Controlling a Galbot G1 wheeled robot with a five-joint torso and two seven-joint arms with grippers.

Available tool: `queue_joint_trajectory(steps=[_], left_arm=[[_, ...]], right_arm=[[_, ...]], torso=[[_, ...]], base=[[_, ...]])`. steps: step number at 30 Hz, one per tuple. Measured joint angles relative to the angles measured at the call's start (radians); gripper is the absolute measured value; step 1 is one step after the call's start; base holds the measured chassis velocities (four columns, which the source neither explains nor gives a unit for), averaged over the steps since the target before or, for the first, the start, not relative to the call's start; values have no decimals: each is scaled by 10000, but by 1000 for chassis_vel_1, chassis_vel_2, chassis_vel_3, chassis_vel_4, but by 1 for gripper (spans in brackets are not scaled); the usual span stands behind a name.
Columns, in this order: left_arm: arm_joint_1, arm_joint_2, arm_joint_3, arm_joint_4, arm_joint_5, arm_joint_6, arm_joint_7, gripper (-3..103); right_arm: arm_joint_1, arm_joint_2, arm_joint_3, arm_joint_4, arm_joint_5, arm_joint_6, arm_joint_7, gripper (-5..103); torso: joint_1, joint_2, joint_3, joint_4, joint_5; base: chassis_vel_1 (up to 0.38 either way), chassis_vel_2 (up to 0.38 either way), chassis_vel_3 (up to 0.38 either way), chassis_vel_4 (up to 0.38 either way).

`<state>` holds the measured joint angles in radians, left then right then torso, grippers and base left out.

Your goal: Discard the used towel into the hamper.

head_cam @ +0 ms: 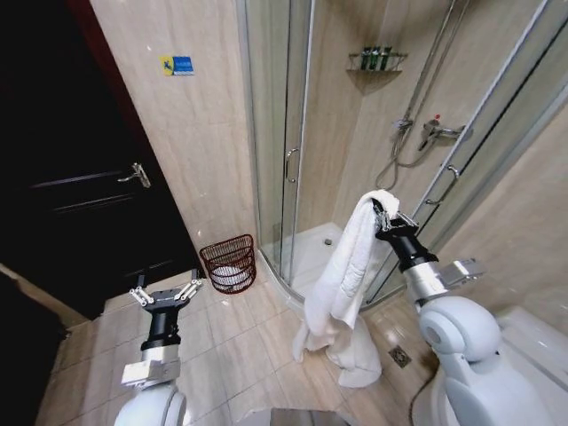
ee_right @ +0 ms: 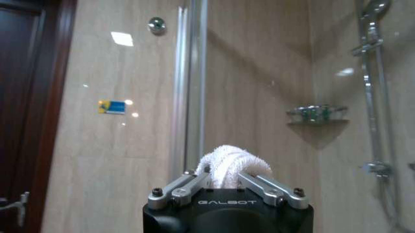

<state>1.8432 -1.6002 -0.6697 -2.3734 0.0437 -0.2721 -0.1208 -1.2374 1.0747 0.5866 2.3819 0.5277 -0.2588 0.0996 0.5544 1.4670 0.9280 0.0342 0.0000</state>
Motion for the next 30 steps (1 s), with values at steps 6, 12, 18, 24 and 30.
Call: queue_joint_trajectory(steps=[6,12,18,24,30], left_arm=[[18,-12,-18,7,94,-67,-12,100],[31,-22,-32,70,112,-178,-23,100],[-64,-55,-24,259,215,-402,-228,100],[-91,-76,23,290,265,-438,-280,100],[-99,-33,23,289,262,-238,-275,100]], right_arm=[[-20,36,-9,71,-121,-58,-168,3],[-45,84,-68,66,-450,-77,-463,3],[-24,110,-301,24,-797,-60,-552,3],[128,116,-471,-126,-941,-1,-645,3],[235,160,-658,-370,-1056,84,-751,3]], torso=[[0,0,0,-1,0],[0,0,0,4,-2],[0,0,0,-2,0],[0,0,0,-2,1],[0,0,0,-1,0]], base=[[76,76,68,81],[101,96,94,96],[27,35,40,23],[0,0,0,0],[0,0,0,0]])
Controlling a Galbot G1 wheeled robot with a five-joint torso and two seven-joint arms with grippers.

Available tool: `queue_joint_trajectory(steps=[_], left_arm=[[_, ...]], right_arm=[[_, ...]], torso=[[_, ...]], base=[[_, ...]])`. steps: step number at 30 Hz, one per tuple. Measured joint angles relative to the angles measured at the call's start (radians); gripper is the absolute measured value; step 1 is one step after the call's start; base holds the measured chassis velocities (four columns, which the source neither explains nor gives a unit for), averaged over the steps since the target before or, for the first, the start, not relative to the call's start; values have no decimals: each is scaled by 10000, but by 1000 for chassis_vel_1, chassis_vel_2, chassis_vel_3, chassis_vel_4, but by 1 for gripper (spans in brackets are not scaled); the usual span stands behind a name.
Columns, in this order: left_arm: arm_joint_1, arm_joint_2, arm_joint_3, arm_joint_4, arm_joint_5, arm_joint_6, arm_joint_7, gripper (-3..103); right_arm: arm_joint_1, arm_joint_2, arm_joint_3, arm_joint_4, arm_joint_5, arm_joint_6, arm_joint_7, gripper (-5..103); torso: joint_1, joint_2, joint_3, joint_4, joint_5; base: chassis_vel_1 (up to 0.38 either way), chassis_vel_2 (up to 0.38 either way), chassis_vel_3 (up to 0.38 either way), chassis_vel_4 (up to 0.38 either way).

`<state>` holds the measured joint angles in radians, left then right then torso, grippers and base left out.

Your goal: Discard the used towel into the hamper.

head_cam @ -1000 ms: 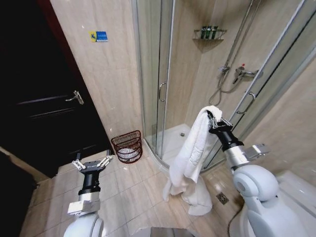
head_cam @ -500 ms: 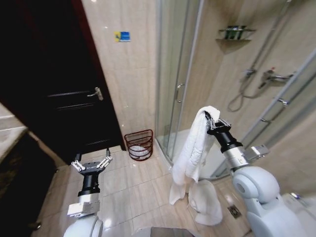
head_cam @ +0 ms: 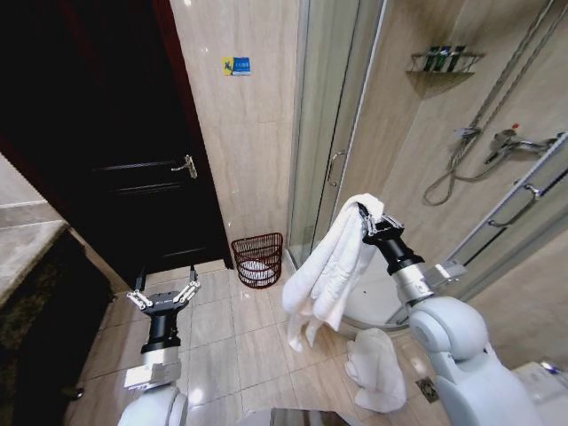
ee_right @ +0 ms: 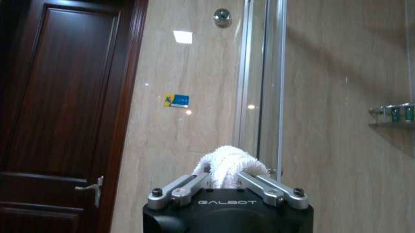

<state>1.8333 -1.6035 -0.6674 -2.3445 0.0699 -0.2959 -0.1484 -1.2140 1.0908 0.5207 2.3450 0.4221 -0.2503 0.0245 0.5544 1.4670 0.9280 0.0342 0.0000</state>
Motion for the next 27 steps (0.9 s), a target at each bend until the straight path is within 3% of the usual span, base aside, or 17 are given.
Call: queue_joint_trajectory(steps=[27], left_arm=[[-156,15,-1,144,-44,274,21,100]], right_arm=[[793,164,-742,-1136,-96,52,55,3]], torso=[[0,0,0,0,0]], base=[[0,0,0,0]])
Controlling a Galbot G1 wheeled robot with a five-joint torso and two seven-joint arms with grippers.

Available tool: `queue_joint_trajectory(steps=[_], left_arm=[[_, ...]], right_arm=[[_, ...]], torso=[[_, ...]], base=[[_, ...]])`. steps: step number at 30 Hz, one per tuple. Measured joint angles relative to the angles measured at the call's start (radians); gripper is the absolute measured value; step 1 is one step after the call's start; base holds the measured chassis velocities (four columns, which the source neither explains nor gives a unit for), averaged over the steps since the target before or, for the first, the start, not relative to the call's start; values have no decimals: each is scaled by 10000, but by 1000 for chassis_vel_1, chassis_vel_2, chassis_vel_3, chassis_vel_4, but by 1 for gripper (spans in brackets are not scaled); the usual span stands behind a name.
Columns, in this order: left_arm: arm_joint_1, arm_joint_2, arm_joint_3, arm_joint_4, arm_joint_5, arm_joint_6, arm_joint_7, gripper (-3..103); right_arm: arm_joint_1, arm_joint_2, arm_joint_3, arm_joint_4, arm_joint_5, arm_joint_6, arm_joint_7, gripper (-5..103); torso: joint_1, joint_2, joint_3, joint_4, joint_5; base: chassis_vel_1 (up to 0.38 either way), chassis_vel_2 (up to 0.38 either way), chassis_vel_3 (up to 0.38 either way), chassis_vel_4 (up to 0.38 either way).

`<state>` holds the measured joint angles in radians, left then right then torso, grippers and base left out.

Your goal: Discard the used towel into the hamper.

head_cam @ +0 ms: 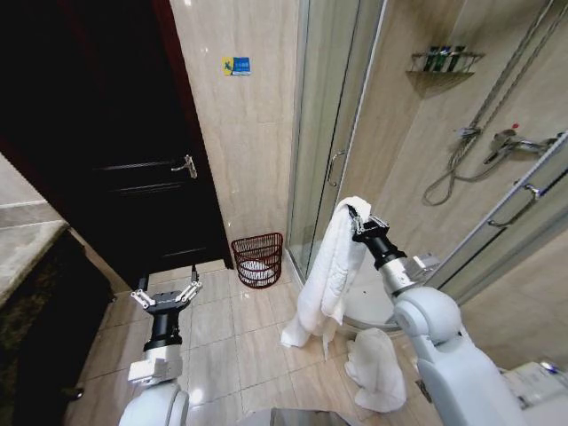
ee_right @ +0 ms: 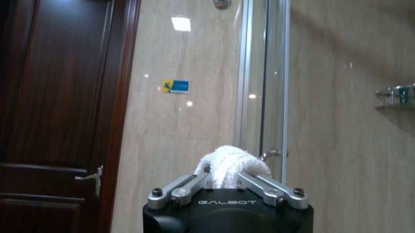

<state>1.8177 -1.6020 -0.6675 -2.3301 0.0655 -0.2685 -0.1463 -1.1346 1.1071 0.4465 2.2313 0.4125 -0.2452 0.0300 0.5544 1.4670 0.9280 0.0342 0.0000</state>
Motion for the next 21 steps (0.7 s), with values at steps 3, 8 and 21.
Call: queue_joint_trajectory(steps=[3,8,21], left_arm=[[9,8,-18,2,-3,19,23,100],[9,6,-33,1,-4,21,23,100],[45,-19,-16,-23,24,-17,28,100]], right_arm=[[-2,42,-52,-110,-9,0,-4,3],[57,57,-77,-166,-32,0,-68,3],[97,131,-55,-315,-115,59,-266,3]], torso=[[0,0,0,0,0],[0,0,0,-1,0],[0,0,0,-1,1]], base=[[0,0,0,0],[0,0,0,0],[-56,59,67,-65]])
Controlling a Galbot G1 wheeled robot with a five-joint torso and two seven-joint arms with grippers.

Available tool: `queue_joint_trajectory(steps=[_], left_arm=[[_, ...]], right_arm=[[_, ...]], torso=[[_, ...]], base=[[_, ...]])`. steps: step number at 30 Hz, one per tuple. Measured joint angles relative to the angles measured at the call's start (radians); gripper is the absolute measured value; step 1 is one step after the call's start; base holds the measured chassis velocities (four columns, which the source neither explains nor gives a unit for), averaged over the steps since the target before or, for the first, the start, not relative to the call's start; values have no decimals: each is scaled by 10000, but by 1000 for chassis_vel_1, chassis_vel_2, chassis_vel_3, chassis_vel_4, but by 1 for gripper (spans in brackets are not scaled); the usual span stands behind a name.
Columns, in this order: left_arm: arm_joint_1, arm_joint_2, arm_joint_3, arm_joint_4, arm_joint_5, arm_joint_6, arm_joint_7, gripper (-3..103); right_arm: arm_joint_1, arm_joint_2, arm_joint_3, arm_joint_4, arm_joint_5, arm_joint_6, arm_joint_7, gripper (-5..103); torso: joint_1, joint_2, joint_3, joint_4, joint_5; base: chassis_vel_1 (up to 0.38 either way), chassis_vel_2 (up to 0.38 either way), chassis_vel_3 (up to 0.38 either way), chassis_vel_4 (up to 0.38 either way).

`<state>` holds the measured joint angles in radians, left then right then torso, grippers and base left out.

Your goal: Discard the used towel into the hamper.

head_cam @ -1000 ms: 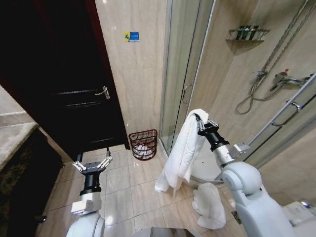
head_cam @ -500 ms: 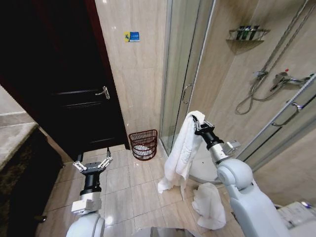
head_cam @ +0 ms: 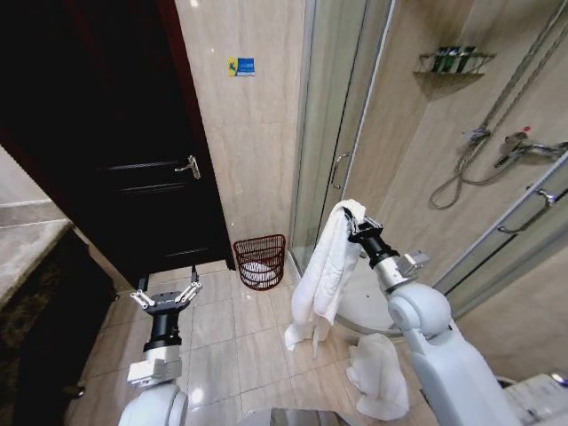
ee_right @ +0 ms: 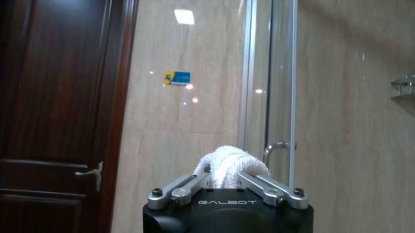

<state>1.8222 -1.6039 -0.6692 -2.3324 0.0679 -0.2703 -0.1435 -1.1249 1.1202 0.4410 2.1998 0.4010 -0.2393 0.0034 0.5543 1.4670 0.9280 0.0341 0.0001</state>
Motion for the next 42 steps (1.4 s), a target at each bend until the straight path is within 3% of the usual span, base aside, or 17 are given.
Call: queue_joint_trajectory(steps=[15,19,22,42], left_arm=[[-63,-5,84,22,62,178,210,100],[-82,-14,86,53,58,187,235,100],[-76,-19,83,53,49,187,238,100],[-140,-42,103,177,143,-148,-4,100]], right_arm=[[-93,138,-245,-73,-548,189,-9,3],[-38,165,-372,-85,-604,200,56,3],[36,160,-386,-118,-608,197,77,3],[79,137,-365,-230,-585,160,128,3]], torso=[[-2,0,0,-1,0],[5,-1,0,3,-16],[2,-1,1,4,-1],[0,-1,0,-1,-1]], base=[[-56,166,53,-158],[65,196,-21,-135],[50,114,31,-63],[9,60,77,29]])
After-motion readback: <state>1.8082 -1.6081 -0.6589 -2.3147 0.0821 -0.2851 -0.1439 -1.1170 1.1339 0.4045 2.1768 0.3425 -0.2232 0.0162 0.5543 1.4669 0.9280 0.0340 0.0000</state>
